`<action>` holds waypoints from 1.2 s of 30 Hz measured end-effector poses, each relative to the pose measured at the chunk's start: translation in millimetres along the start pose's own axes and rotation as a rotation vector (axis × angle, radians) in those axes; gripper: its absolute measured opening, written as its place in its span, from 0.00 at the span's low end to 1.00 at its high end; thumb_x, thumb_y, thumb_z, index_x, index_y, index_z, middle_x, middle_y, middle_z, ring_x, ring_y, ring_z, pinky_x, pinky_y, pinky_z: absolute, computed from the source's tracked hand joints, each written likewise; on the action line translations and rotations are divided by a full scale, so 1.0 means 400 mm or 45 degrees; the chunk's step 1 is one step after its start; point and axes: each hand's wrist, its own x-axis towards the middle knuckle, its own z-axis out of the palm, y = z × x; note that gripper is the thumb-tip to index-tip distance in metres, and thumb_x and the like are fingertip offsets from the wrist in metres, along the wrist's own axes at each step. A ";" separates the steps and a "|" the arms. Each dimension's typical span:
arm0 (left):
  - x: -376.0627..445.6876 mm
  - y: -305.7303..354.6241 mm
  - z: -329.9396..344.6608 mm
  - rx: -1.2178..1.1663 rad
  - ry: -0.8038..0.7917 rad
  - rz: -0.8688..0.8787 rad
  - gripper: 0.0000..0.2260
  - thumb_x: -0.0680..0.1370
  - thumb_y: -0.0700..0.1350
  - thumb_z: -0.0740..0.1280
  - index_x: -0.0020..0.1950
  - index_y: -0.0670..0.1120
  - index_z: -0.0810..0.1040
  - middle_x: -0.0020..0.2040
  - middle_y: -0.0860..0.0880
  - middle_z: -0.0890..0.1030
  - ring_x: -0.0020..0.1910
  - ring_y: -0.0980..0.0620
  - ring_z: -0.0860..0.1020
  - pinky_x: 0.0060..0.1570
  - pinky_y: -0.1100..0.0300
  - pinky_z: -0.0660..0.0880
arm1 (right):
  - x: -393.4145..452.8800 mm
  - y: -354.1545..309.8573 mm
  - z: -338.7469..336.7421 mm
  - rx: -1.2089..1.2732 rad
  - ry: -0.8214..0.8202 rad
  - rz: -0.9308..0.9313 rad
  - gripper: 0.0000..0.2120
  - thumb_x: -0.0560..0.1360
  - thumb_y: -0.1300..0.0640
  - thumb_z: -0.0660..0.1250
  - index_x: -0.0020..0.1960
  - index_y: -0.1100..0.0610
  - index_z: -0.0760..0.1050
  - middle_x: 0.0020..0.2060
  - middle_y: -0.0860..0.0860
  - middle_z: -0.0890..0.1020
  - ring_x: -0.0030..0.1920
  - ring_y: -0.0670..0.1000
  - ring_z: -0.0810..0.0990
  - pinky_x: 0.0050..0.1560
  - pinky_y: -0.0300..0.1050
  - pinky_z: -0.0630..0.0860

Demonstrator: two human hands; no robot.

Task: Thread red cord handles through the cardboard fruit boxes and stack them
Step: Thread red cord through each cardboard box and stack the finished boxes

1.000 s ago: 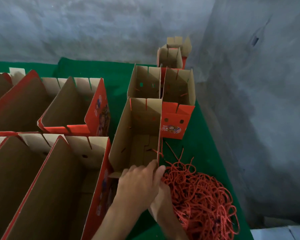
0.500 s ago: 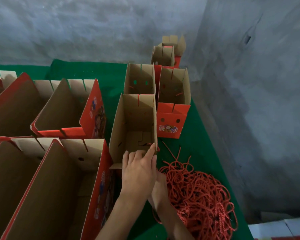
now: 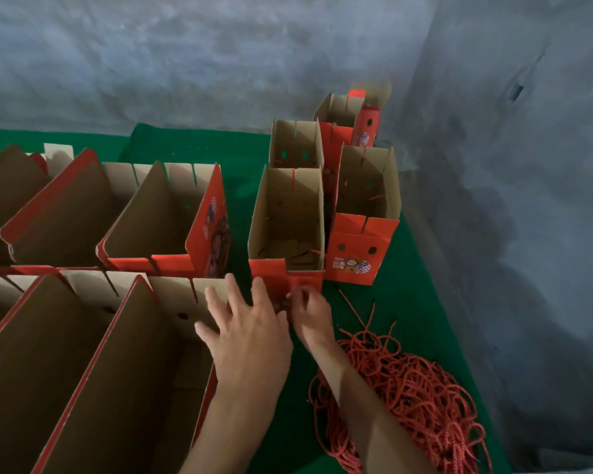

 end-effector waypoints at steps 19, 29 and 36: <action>0.045 -0.031 0.024 -0.330 -0.169 0.103 0.06 0.83 0.47 0.59 0.56 0.48 0.74 0.41 0.54 0.74 0.34 0.58 0.72 0.29 0.66 0.65 | 0.137 0.014 -0.009 0.024 -0.408 0.027 0.33 0.82 0.66 0.59 0.82 0.46 0.58 0.73 0.49 0.69 0.52 0.43 0.78 0.49 0.37 0.80; 0.053 0.042 0.040 -0.517 -0.246 0.273 0.07 0.83 0.48 0.58 0.55 0.49 0.74 0.45 0.49 0.80 0.42 0.50 0.81 0.39 0.57 0.78 | 0.058 0.239 -0.124 -0.797 -0.288 0.200 0.19 0.78 0.63 0.66 0.68 0.62 0.78 0.65 0.62 0.80 0.64 0.60 0.79 0.65 0.49 0.76; 0.089 0.039 0.081 -0.597 -0.505 0.123 0.09 0.82 0.52 0.59 0.51 0.50 0.74 0.47 0.49 0.80 0.44 0.51 0.81 0.49 0.51 0.81 | 0.008 0.283 -0.140 -1.101 -0.282 0.068 0.11 0.78 0.56 0.65 0.55 0.56 0.84 0.55 0.58 0.85 0.57 0.58 0.83 0.56 0.49 0.78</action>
